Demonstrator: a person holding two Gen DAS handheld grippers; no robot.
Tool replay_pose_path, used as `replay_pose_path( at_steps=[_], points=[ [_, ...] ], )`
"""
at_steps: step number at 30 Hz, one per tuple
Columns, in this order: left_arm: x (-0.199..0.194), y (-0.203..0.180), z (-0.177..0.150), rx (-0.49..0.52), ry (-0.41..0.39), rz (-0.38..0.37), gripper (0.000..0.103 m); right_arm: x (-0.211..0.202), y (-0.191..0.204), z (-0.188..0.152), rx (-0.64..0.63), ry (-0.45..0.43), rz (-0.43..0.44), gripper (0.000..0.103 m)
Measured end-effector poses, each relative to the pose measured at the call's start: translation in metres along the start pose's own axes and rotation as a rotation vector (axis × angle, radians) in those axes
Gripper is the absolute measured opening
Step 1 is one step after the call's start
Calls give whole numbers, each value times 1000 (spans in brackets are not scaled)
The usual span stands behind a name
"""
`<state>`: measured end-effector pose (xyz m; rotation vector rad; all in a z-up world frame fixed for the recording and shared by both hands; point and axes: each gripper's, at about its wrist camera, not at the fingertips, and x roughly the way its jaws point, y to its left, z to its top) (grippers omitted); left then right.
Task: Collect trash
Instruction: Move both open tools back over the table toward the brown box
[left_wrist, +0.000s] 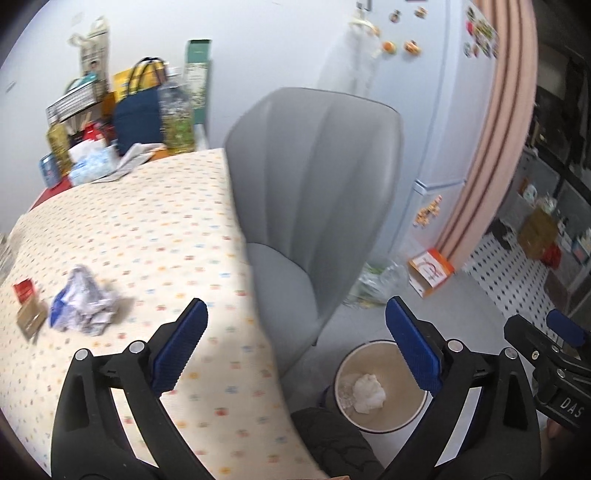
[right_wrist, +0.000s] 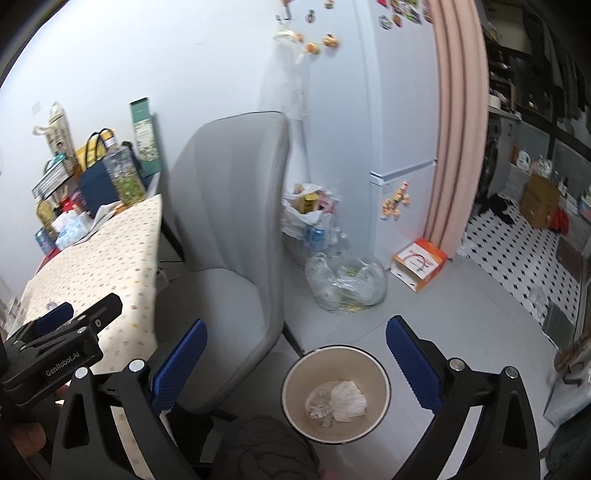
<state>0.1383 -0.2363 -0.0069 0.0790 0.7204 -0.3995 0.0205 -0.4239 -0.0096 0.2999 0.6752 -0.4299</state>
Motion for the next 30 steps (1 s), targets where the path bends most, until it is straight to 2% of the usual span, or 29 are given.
replay_pose_path(
  at_steps=[11, 24, 30],
  points=[
    [-35, 89, -1, -130, -63, 87, 96, -9, 89, 1, -131, -9, 96, 95],
    [-58, 176, -16, -267, -85, 184, 96, -14, 175, -5, -265, -10, 191, 95],
    [-64, 207, -23, -299, -79, 226, 96, -11, 205, -9, -297, -1, 232, 95]
  ],
)
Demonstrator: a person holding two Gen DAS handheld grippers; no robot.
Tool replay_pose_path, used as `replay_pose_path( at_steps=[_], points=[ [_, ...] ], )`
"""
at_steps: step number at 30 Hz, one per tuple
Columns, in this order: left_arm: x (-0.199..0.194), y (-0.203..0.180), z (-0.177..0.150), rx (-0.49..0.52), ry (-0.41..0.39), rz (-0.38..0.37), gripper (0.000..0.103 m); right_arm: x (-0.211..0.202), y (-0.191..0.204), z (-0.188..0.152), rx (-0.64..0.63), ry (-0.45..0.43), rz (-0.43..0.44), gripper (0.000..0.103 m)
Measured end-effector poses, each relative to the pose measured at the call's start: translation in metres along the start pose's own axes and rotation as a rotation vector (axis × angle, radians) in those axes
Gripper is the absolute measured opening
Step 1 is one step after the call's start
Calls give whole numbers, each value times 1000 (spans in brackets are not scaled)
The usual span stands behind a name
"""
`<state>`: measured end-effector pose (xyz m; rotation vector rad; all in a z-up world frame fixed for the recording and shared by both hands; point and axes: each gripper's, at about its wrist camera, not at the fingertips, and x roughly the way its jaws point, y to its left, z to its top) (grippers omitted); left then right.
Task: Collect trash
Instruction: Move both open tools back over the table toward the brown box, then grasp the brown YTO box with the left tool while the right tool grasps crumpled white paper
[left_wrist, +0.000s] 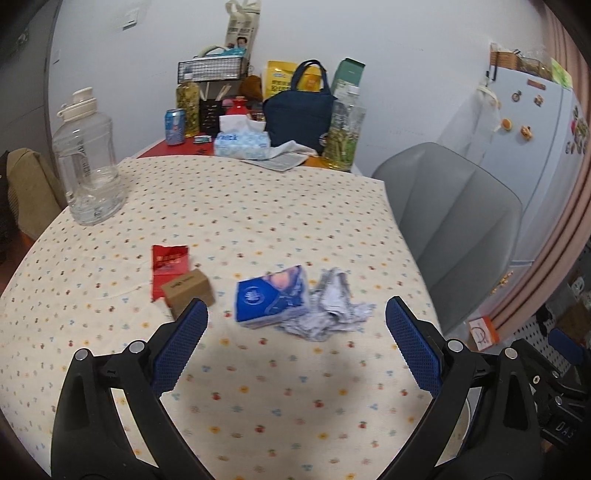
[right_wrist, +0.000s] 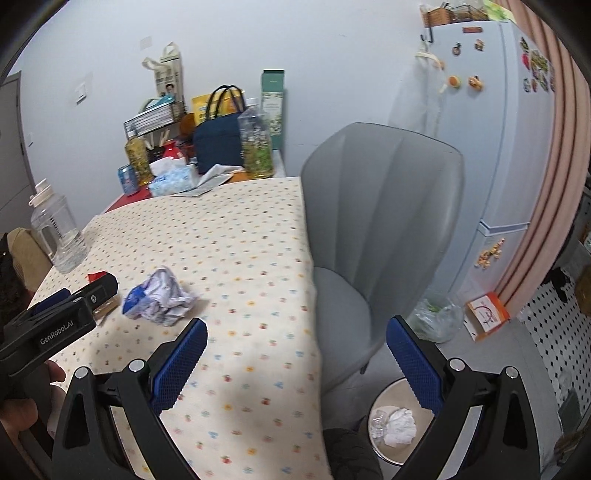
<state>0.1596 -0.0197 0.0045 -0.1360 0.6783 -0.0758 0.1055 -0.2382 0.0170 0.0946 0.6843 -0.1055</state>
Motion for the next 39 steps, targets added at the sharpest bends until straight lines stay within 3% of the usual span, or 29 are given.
replay_pose_path(
  at_steps=[18, 21, 24, 32, 39],
  points=[
    [15, 79, 4, -74, 44, 85, 95, 27, 67, 4, -59, 34, 80, 95],
    [22, 90, 6, -83, 62, 102, 90, 34, 73, 4, -60, 46, 95, 95],
    [29, 95, 9, -89, 85, 107, 82, 40, 73, 4, -48, 57, 104, 95],
    [50, 89, 18, -73, 121, 106, 74, 54, 66, 12, -20, 76, 104, 95],
    [69, 88, 22, -63, 150, 124, 73, 66, 71, 16, -18, 98, 113, 95]
  ],
)
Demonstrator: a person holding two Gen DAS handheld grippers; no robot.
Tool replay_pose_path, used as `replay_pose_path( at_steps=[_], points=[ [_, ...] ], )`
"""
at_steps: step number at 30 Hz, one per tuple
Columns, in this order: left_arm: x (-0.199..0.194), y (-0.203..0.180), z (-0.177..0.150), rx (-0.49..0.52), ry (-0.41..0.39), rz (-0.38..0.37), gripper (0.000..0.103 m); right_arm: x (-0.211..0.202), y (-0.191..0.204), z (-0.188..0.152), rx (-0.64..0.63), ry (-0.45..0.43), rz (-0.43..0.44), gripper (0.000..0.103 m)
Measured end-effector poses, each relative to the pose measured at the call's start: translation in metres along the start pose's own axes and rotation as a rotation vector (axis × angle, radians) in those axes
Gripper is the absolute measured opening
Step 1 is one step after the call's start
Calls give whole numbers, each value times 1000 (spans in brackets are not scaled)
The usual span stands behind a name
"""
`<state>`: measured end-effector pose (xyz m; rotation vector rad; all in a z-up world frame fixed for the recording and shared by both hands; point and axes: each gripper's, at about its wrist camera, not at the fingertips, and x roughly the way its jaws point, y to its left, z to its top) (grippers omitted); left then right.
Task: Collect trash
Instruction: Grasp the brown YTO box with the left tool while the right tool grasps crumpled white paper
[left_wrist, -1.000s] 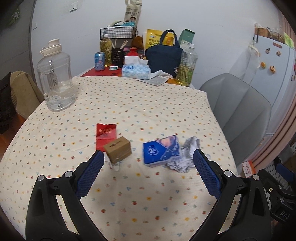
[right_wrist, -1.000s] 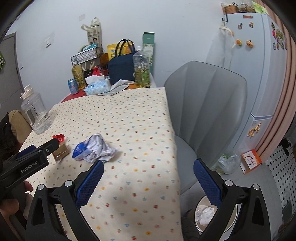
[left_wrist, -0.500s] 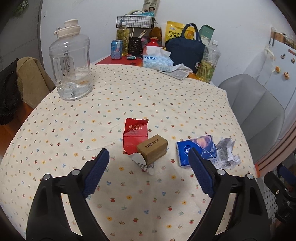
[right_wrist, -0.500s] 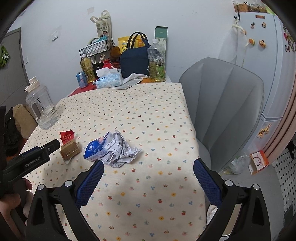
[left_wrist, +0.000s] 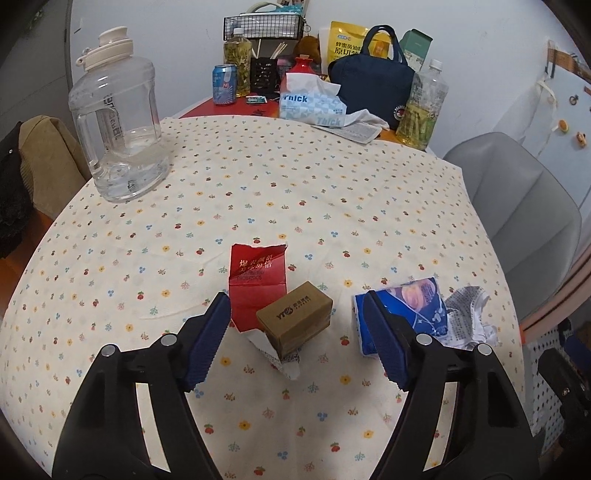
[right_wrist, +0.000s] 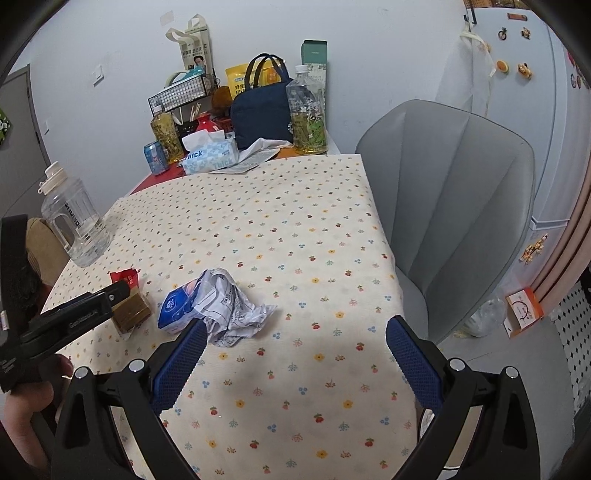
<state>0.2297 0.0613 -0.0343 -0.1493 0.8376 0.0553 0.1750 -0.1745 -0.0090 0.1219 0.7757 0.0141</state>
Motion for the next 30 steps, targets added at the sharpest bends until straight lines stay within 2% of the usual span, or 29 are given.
replay_pose_path(
  at_steps=[9, 14, 26, 27, 30],
  points=[
    [29, -1, 3, 11, 49, 24, 72, 26, 11, 0, -23, 55, 24, 94],
    [39, -8, 6, 25, 72, 23, 50, 35, 14, 3, -23, 74, 36, 92],
    [33, -16, 12, 29, 33, 13, 50, 63, 36, 5, -48, 121, 76, 88],
    [35, -17, 12, 30, 37, 11, 50, 65, 36, 5, -49, 125, 76, 86],
    [36, -21, 13, 26, 37, 1, 50, 73, 37, 6, -49, 150, 93, 60]
  ],
)
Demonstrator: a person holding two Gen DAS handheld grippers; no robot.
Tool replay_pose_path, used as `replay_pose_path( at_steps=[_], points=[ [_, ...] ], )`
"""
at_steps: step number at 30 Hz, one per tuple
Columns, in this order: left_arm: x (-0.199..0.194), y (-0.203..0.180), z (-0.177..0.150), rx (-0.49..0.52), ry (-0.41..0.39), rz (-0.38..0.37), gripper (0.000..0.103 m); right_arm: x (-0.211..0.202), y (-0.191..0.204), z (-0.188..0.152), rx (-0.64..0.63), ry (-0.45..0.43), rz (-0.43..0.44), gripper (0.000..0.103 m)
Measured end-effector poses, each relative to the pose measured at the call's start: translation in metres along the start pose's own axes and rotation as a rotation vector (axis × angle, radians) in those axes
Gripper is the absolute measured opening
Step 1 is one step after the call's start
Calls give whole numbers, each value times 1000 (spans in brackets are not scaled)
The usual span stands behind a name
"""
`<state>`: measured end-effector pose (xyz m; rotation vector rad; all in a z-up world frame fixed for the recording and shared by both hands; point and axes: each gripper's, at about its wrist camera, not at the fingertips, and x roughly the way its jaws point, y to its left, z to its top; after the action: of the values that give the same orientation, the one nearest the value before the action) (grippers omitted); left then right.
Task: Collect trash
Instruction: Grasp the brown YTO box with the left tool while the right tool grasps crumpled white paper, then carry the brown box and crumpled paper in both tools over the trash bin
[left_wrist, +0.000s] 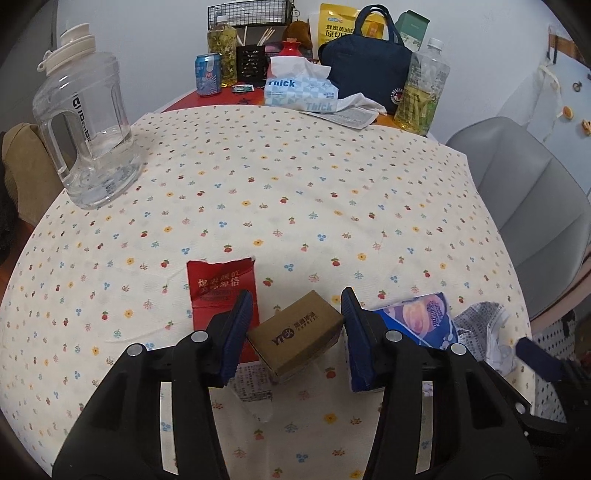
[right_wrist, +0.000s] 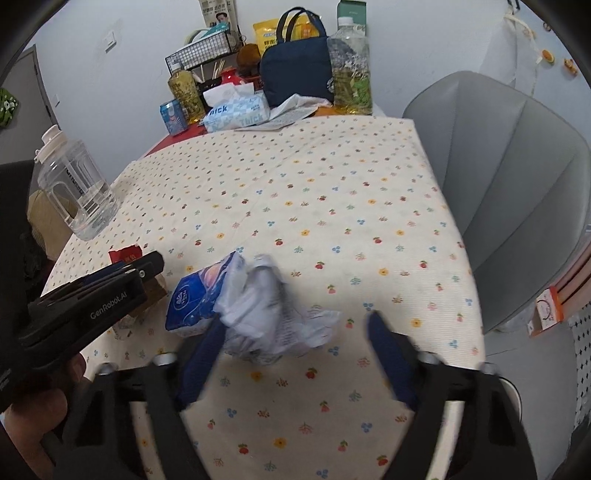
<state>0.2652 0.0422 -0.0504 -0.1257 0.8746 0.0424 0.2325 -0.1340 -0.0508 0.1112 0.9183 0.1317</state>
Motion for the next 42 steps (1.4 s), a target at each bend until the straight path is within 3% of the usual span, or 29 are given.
replay_pose_path(
  at_steps=[1, 5, 8, 28, 42],
  points=[
    [-1, -1, 0, 0, -3, -4, 50, 2, 1, 1, -5, 9, 3, 46],
    [-5, -5, 0, -2, -16, -24, 50, -6, 5, 2, -42, 7, -3, 23],
    [-8, -8, 0, -5, -22, -35, 50, -18, 6, 2, -59, -3, -11, 16],
    [-81, -23, -33, 16, -142, -50, 50, -104, -9, -33, -53, -156, -62, 11],
    [-130, -72, -59, 90, -208, -99, 50, -168, -53, -64, 14, -244, -140, 11]
  ],
)
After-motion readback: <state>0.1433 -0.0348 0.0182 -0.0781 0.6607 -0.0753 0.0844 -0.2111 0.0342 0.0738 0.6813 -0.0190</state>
